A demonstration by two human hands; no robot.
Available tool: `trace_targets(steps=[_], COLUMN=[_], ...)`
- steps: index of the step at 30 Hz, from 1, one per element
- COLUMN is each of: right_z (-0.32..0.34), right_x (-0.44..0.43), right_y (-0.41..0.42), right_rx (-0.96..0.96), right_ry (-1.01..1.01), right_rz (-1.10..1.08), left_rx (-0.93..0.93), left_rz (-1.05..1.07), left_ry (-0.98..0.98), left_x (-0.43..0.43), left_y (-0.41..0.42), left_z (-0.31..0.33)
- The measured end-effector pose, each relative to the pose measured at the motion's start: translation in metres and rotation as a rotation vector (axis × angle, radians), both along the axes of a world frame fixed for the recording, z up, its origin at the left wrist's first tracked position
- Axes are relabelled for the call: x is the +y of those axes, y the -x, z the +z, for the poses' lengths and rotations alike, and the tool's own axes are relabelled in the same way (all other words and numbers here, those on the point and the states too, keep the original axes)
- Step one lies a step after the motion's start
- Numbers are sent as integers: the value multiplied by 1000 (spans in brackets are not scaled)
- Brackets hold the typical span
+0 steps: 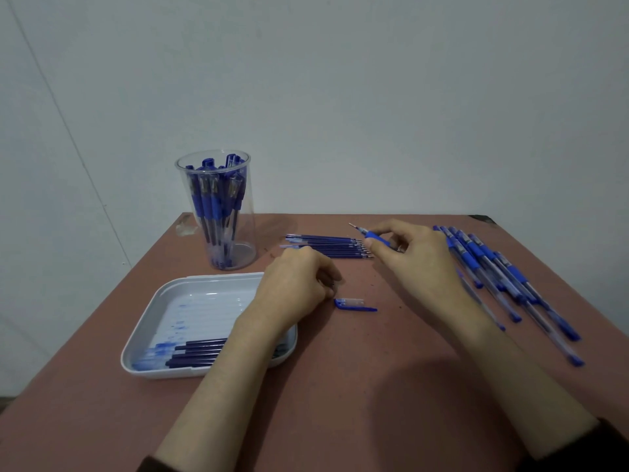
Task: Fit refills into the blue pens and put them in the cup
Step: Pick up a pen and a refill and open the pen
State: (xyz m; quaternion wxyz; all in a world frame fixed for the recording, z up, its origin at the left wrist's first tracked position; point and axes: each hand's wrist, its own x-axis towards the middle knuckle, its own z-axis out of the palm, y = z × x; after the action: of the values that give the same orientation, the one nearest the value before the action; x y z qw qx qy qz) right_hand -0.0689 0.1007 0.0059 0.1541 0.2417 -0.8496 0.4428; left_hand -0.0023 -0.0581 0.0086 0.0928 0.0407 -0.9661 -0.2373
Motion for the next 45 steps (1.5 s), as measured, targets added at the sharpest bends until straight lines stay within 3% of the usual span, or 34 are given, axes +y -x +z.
trace_targets(steps=[7,13,18,22,25,31,38,39,41,43,45], right_z=[1,8,9,9,7,4,-5,-7,-10,-11,-9], right_x=[-2,-3,-6,-4,-6,-7,0,2,3,4,5], right_y=[-4,-11,-13,-11,-10,-9,5,8,14,17,18], right_rx=[-22,-198,-251,-255,-264,-308,-293,-280,-261,-235,-190], right_ry=[-13,211,221,223,214,233,213,199,184,185,161], right_rz=[10,256,327,302,298,337,238,196,125,91,70], left_rx=[69,234,236,350,348,359,671,732,788,707,534], left_rz=[2,1,24,70,-6,-29,58,56,61,56,31], left_ry=[-129,-812,-1082,-1353,-1459,-1313,-1465,-1405,-1079,-646,-346], left_x=[-4,0,2,-4,-1,1,-11,-17,-27,-33,-36], left_y=[-1,-2,-3,-2,-4,-2,7,13,26,45,68], left_z=[2,10,12,17,20,13,35,42,58,66,61])
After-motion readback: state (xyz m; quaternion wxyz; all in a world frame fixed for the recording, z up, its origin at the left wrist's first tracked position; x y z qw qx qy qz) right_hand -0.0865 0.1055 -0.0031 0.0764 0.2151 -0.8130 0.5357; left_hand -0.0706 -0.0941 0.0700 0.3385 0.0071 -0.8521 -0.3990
